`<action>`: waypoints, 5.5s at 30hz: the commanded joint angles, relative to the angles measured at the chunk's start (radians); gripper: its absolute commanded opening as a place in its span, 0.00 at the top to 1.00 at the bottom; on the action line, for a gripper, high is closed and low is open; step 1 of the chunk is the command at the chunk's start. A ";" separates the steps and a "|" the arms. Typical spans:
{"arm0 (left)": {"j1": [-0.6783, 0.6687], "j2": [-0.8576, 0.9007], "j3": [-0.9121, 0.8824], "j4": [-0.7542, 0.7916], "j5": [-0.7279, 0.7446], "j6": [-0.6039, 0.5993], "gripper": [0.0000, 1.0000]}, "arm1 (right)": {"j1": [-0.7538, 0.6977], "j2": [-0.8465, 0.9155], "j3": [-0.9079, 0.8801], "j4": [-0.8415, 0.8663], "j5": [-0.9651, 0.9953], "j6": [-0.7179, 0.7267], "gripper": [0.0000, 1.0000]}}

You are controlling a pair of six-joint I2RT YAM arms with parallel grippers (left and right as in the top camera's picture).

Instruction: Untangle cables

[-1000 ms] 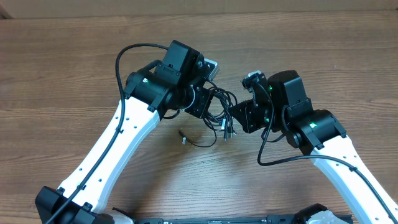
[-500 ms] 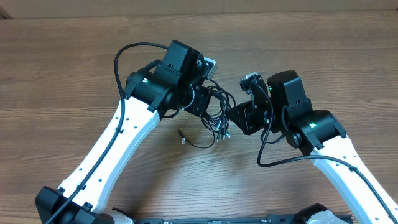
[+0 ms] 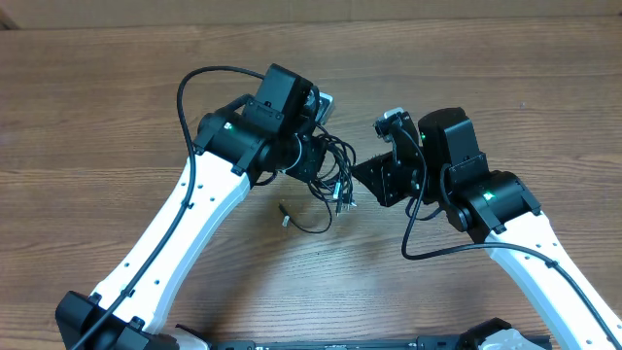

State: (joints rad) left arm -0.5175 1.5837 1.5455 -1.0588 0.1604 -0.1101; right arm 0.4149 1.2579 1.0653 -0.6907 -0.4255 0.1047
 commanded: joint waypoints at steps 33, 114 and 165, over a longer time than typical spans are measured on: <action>-0.010 -0.018 0.027 0.039 0.234 0.081 0.96 | 0.007 -0.002 0.020 -0.048 0.034 -0.008 0.75; 0.013 -0.018 0.027 0.084 0.382 0.134 0.96 | 0.007 0.020 0.015 -0.103 -0.006 0.017 0.80; 0.015 -0.018 0.027 0.069 0.285 0.132 0.96 | 0.007 0.021 -0.042 -0.021 -0.255 0.069 0.69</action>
State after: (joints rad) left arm -0.5079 1.5837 1.5455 -1.0019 0.4297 0.0036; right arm 0.4187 1.2804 1.0214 -0.7185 -0.5449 0.1959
